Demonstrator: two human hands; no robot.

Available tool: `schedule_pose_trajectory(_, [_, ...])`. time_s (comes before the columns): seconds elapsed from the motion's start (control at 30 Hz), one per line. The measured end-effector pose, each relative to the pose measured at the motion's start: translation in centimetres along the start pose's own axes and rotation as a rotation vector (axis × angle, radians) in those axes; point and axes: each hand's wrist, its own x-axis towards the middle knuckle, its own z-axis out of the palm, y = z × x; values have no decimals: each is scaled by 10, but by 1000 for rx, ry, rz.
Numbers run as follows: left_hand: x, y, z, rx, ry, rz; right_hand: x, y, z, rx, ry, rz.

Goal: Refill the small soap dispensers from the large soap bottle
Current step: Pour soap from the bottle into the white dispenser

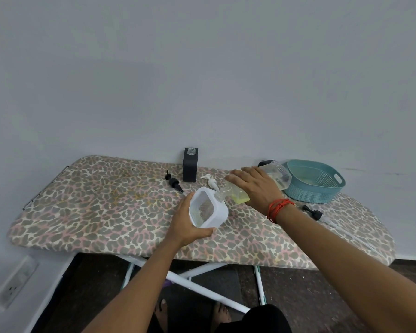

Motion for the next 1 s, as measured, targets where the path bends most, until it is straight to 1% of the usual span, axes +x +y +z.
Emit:
schedule_pose_trajectory(0.57, [0,-2,1,3,2,-15,1,0,-2,-28,-15,-9])
schedule_pose_trajectory(1.0, [0,-2,1,3,4,-16,1,-1,-6,-40,3,-17])
